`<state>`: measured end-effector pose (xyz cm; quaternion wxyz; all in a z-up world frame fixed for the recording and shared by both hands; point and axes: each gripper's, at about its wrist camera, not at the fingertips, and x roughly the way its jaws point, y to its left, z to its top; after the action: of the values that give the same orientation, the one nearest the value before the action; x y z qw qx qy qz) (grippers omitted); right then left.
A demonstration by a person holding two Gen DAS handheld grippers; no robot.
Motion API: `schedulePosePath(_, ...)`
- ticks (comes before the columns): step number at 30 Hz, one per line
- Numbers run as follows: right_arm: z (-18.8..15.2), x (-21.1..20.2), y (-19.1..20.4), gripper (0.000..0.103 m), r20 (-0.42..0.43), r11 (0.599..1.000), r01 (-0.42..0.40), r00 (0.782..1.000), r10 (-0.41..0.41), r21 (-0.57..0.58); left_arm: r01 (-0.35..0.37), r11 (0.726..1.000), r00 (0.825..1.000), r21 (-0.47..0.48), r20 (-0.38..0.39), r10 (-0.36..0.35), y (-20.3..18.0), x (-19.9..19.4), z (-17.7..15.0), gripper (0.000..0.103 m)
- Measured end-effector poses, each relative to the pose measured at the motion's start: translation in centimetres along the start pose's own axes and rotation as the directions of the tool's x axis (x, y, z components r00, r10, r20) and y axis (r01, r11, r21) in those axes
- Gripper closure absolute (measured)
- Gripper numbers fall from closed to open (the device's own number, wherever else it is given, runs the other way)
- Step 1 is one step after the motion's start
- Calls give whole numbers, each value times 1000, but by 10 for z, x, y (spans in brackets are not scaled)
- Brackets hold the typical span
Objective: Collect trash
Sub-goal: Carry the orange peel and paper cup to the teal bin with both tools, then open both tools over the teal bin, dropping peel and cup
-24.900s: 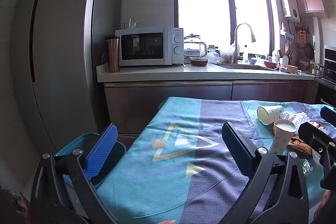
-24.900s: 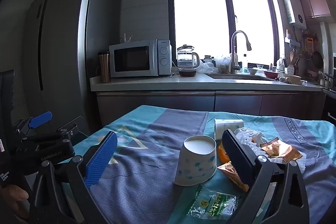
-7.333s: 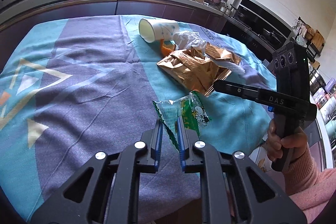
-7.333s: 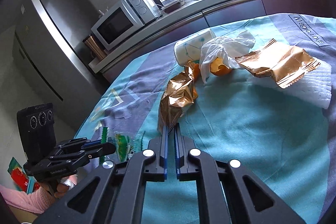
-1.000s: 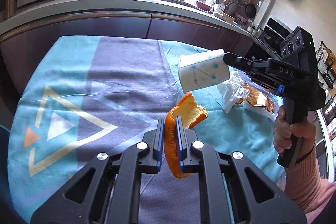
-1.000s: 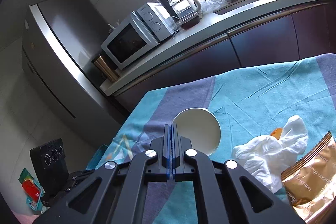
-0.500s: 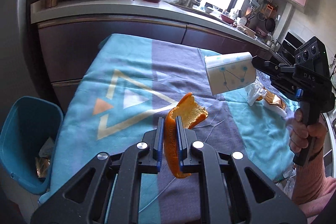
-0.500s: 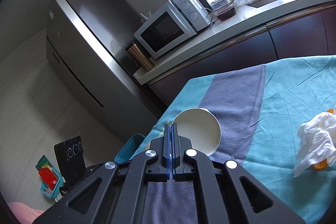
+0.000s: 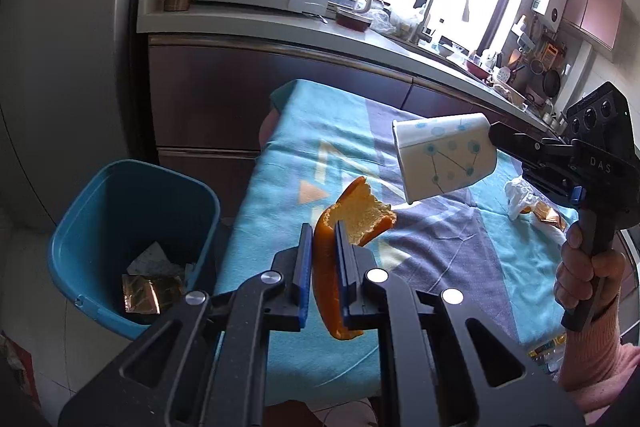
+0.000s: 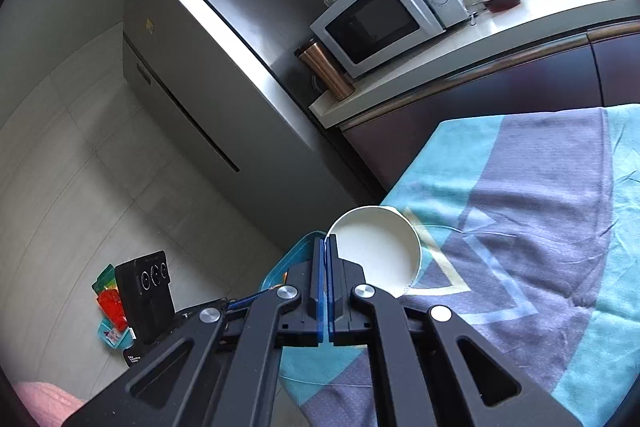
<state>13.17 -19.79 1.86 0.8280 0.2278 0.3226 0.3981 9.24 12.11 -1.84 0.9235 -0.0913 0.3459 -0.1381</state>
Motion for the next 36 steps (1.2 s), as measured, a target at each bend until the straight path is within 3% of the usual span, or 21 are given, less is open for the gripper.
schedulePosePath(17,7,97,47,103,-144,994,-99,985,91,-52,-144,983,988,-115,39,149,78,-31,-2,92)
schedulePosePath(36,-9,181,69,103,-290,993,-91,955,65,-78,-241,954,970,-178,-8,244,139,-16,-8,92)
